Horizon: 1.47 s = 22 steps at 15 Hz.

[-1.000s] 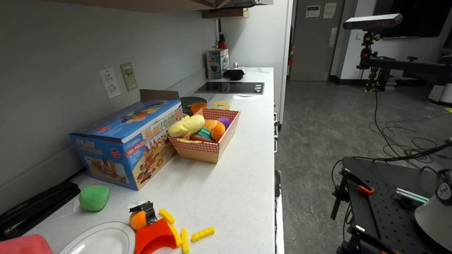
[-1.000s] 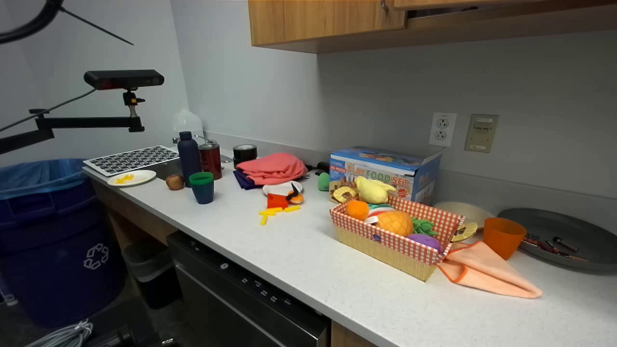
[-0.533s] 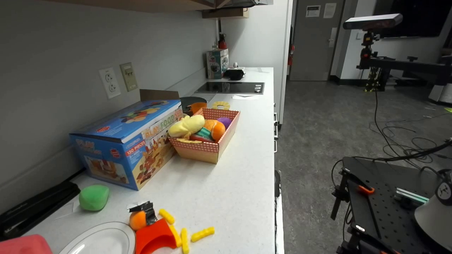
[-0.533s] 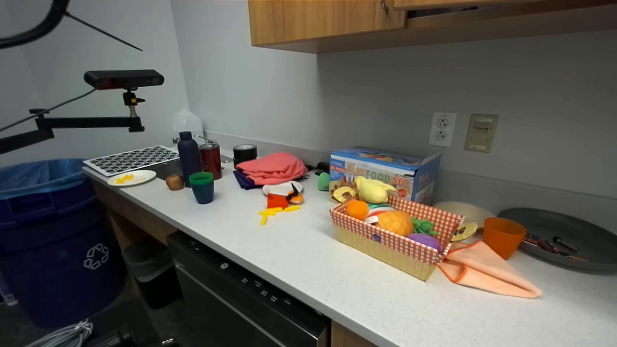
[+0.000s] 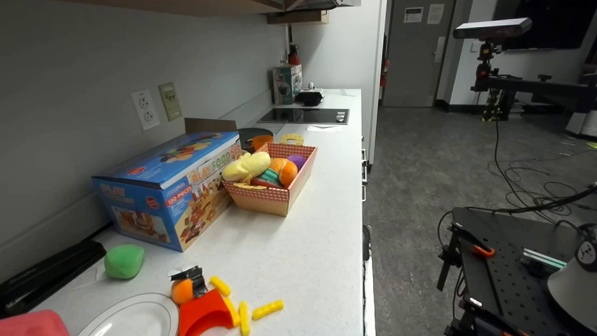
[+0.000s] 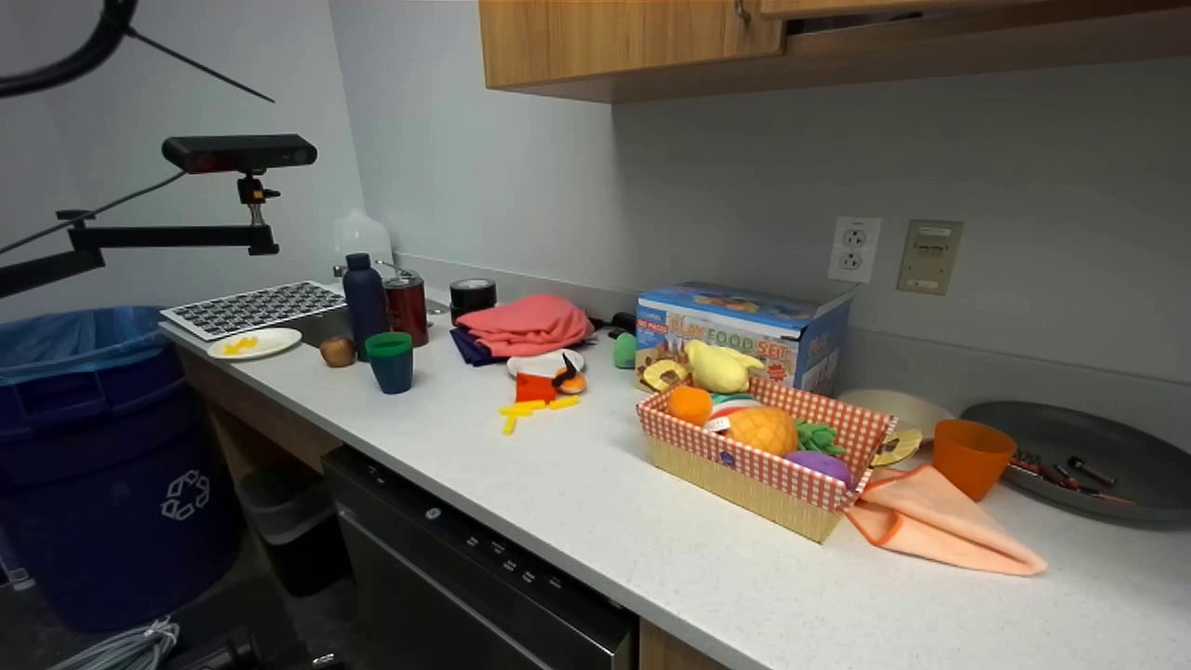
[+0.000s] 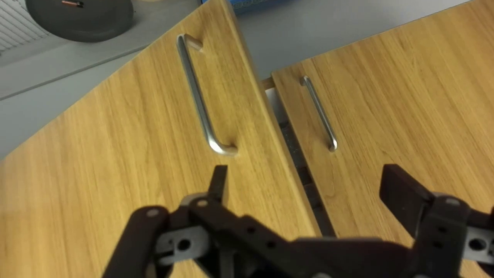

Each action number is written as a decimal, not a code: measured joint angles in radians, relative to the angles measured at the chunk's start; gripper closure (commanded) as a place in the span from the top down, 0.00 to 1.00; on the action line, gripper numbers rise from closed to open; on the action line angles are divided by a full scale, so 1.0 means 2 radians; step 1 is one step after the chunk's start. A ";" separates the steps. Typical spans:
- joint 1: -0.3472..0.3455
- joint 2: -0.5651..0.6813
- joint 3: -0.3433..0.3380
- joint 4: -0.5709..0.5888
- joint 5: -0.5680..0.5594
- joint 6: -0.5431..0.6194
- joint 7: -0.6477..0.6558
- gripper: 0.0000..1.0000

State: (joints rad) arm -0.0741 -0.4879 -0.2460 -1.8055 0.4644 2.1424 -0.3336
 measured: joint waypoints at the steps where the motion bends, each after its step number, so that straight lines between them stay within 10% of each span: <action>1: 0.000 0.002 -0.003 -0.002 -0.002 0.014 -0.006 1.00; 11: 0.067 0.062 -0.061 0.007 0.038 0.170 -0.175 1.00; 22: 0.094 0.126 -0.063 0.054 0.197 0.188 -0.286 1.00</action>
State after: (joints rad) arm 0.1134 -0.2350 -0.3715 -1.6973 0.8582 2.5191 -0.9063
